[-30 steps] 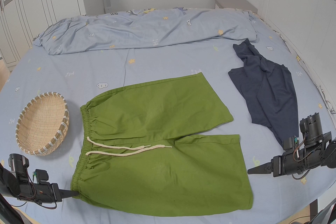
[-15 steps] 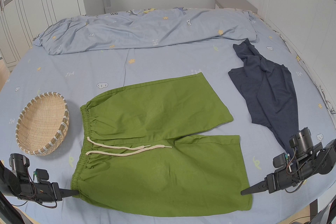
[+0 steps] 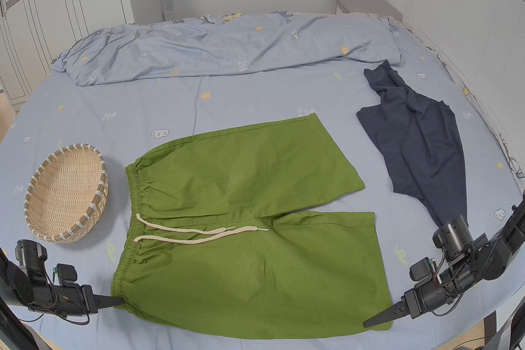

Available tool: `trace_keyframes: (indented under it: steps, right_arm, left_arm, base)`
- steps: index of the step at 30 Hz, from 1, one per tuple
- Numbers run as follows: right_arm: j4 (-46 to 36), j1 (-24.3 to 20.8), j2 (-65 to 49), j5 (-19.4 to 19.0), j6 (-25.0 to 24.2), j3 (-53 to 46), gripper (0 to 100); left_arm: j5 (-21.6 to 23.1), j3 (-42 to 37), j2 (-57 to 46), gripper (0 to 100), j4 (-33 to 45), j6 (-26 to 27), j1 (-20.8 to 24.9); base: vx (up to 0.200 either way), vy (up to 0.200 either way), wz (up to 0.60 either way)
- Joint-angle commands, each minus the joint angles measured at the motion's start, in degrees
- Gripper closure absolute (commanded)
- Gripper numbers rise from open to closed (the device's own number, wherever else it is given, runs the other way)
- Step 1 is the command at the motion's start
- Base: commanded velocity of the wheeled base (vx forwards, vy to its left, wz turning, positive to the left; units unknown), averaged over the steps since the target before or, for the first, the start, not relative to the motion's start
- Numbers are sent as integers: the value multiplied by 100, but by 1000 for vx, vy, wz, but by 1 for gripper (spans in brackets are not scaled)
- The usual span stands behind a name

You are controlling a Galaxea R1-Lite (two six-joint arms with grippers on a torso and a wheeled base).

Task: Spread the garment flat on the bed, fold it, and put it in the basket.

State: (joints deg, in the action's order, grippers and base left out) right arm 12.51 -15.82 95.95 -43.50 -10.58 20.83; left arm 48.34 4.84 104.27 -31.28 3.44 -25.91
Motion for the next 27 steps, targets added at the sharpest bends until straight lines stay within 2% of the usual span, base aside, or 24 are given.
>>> trace_keyframes:
  steps: [1,21,22,27]
  right_arm:
    - [24,-26,275,-45,3,26,0]
    - [41,-61,521,43,188,0,0]
    - [41,-61,521,43,188,0,100]
    - [15,194,503,69,302,-18,100]
  left_arm:
    - [0,-1,24,100,-1,-1,-2]
    - [-8,-1,24,100,-18,-1,-2]
    - [-8,-1,24,100,-18,-1,-11]
    - [-8,-1,41,100,-36,-1,-11]
  base:
    - [0,0,0]
    - [0,0,0]
    - [0,0,0]
    - [0,0,0]
